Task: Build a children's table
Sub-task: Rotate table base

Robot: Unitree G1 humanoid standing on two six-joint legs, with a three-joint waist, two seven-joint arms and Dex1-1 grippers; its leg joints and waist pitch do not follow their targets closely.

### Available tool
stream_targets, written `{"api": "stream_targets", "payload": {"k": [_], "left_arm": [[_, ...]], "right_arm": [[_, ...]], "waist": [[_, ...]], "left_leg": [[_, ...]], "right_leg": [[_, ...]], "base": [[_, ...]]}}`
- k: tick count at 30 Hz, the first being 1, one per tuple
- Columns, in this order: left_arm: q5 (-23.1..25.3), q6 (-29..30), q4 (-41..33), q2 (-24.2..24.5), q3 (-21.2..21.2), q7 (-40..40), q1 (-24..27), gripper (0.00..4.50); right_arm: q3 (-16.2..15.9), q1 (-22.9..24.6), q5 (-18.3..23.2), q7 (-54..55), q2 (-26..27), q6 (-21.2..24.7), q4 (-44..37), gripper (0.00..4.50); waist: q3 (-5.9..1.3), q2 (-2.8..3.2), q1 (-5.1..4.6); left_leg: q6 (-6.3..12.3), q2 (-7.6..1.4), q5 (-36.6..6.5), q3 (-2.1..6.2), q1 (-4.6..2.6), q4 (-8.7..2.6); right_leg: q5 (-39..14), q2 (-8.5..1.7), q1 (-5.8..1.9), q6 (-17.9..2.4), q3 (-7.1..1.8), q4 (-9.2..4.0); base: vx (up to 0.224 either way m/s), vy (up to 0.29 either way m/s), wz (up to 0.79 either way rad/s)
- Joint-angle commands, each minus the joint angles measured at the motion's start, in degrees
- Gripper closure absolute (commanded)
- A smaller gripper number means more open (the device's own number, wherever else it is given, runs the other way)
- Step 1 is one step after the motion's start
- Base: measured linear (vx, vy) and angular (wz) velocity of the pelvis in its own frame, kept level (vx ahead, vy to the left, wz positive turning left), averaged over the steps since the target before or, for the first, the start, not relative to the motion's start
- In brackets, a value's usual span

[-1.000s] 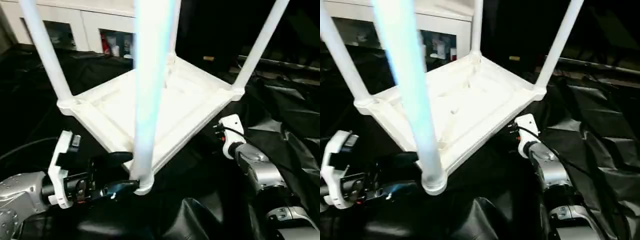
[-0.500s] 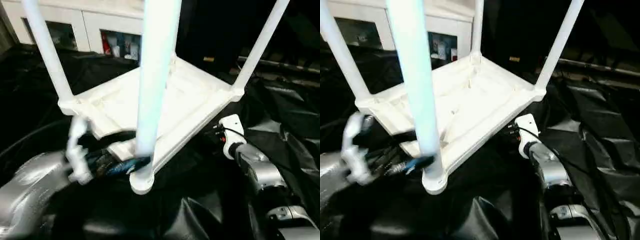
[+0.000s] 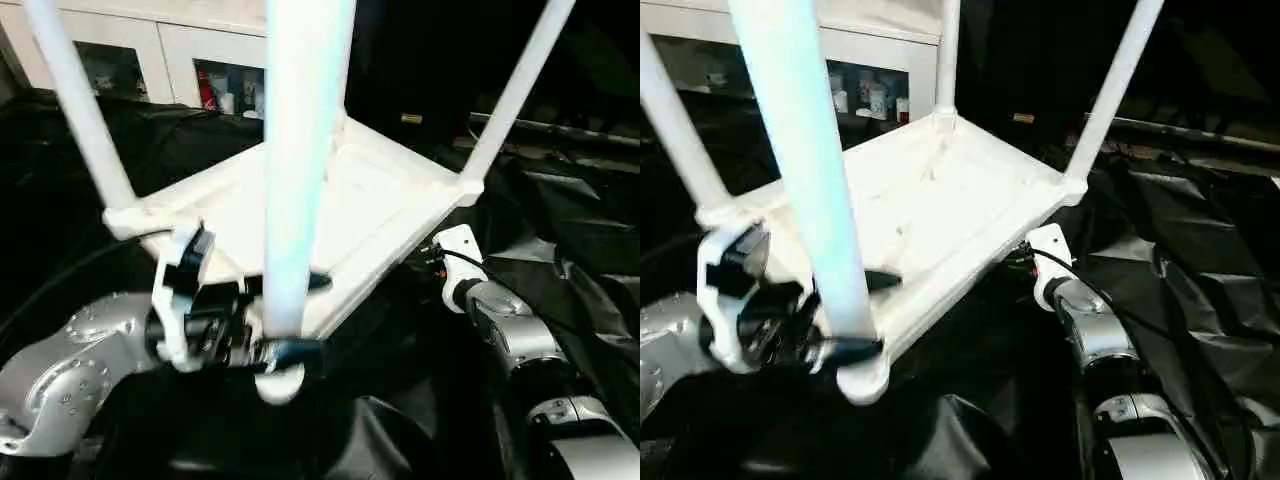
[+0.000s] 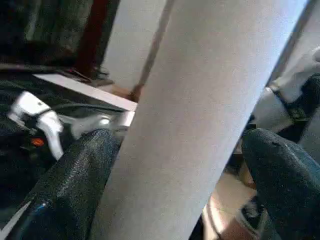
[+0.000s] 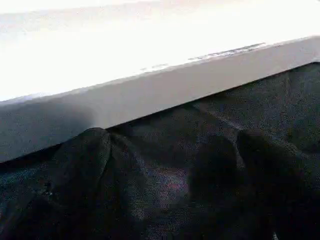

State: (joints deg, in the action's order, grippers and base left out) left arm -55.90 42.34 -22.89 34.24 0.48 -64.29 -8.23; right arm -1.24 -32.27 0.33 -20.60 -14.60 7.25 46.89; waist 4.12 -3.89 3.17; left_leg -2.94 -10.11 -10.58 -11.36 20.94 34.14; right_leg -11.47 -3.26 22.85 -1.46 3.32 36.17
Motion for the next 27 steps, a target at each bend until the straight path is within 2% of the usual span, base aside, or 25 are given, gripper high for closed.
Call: {"api": "stream_targets", "payload": {"k": [1,3,4,5,8,12,14,17,19,21,23,24,27], "left_arm": [[-1.36,2.05,-2.06,0.49,-1.17,-1.31,0.90,0.03],[-1.31,1.75,-2.09,0.34,-1.12,-1.00,0.71,0.03],[-1.29,1.71,-2.03,0.17,-1.13,-0.74,0.55,0.03],[-1.13,1.43,-2.00,-0.04,-1.24,-0.76,0.40,0.03],[0.12,0.12,-1.31,-1.86,-1.54,0.01,-0.46,0.03],[0.74,-1.04,0.00,-3.48,-2.71,1.37,-1.99,0.03],[2.08,-1.63,0.97,-4.43,-3.49,2.13,-3.01,0.03],[3.77,-2.70,3.00,-6.28,-4.19,3.03,-4.88,0.03],[4.46,-3.05,4.30,-7.08,-4.78,2.90,-6.24,0.03],[5.13,-3.77,5.45,-7.79,-5.42,2.75,-7.47,0.03],[5.89,-4.55,7.09,-8.77,-5.99,2.77,-8.95,0.03],[6.47,-4.90,8.02,-9.30,-6.39,2.68,-9.78,0.03],[8.85,-6.76,10.52,-11.04,-7.43,2.68,-11.66,0.03]], "right_arm": [[-0.26,-1.05,-0.77,0.34,-0.87,0.18,2.02,0.00],[-0.38,-1.56,-0.88,0.27,-0.72,0.09,2.54,0.00],[-0.48,-1.88,-0.99,0.17,-0.56,0.04,2.82,0.00],[-0.61,-2.18,-1.09,0.00,-0.34,-0.02,3.12,0.00],[-1.71,-3.11,-1.83,-1.01,0.78,-0.88,4.42,0.00],[-4.00,-4.64,-2.69,-3.13,3.79,-3.10,6.35,0.00],[-5.28,-5.17,-3.00,-4.06,5.60,-3.30,6.48,0.00],[-6.73,-6.22,-3.53,-4.83,8.25,-3.93,7.10,0.00],[-7.19,-7.23,-3.84,-4.94,9.92,-4.37,7.99,0.00],[-7.28,-8.29,-4.28,-5.06,11.27,-5.03,9.30,0.00],[-7.51,-9.19,-4.72,-5.14,12.51,-5.46,10.33,0.00],[-7.73,-9.54,-4.81,-5.35,13.11,-5.59,10.73,0.00],[-8.41,-10.16,-5.14,-5.84,14.34,-6.11,11.77,0.00]], "waist": [[-2.97,0.49,0.23],[-2.87,0.41,0.20],[-2.76,0.07,0.19],[-2.78,0.22,0.25],[-2.68,0.11,0.15],[-2.73,0.00,-0.36],[-2.73,-0.25,-0.94],[-2.75,-0.12,-1.12],[-2.76,-0.10,-1.47],[-2.87,-0.11,-1.70],[-2.87,-0.21,-1.85],[-2.93,-0.09,-1.84],[-2.99,-0.14,-2.02]], "left_leg": [[-1.73,-2.87,-10.81,1.28,-0.78,-3.98],[-1.93,-2.92,-11.50,1.26,-0.85,-4.00],[-1.93,-2.91,-11.81,1.25,-0.81,-4.02],[-2.10,-2.92,-12.11,1.30,-0.87,-4.03],[-2.38,-2.98,-12.22,1.35,-0.78,-4.09],[-2.89,-3.02,-12.88,1.51,-0.66,-4.19],[-3.02,-3.04,-12.72,1.80,-0.13,-4.40],[-3.29,-3.06,-13.48,1.92,-0.15,-4.40],[-3.63,-3.06,-13.38,2.19,0.25,-4.57],[-3.53,-3.06,-13.54,2.20,-0.12,-4.47],[-3.28,-3.01,-13.35,2.10,-0.18,-4.40],[-3.10,-3.06,-12.86,2.05,-0.42,-4.29],[-2.30,-3.06,-11.99,1.93,-0.43,-4.20]], "right_leg": [[-11.98,-4.42,-2.43,-9.76,-3.42,-4.21],[-13.34,-4.37,-2.34,-9.30,-3.48,-4.39],[-14.63,-4.40,-2.29,-8.74,-3.51,-4.53],[-15.88,-4.50,-2.27,-8.30,-3.52,-4.63],[-16.67,-4.52,-2.20,-7.88,-3.54,-4.74],[-16.15,-4.51,-2.25,-8.20,-3.50,-4.63],[-16.51,-4.64,-2.65,-7.99,-3.39,-4.52],[-19.19,-4.83,-2.56,-7.12,-3.43,-4.78],[-19.22,-4.98,-2.85,-6.98,-3.33,-4.75],[-17.88,-4.92,-2.59,-7.67,-3.34,-4.68],[-16.99,-4.90,-2.53,-8.32,-3.38,-4.70],[-15.61,-4.92,-2.45,-9.01,-3.41,-4.58],[-13.70,-4.92,-2.53,-9.87,-3.38,-4.47]], "base": [[0.000,0.000,0.00],[0.000,0.000,0.00],[0.000,0.000,0.00],[0.000,0.000,0.00],[0.000,0.000,0.00],[0.000,0.000,0.00],[0.000,0.000,0.00],[0.000,0.000,0.00],[0.000,0.000,0.00],[0.000,0.000,0.00],[0.000,0.000,0.00],[0.000,0.000,0.00],[0.000,0.000,0.00]]}}
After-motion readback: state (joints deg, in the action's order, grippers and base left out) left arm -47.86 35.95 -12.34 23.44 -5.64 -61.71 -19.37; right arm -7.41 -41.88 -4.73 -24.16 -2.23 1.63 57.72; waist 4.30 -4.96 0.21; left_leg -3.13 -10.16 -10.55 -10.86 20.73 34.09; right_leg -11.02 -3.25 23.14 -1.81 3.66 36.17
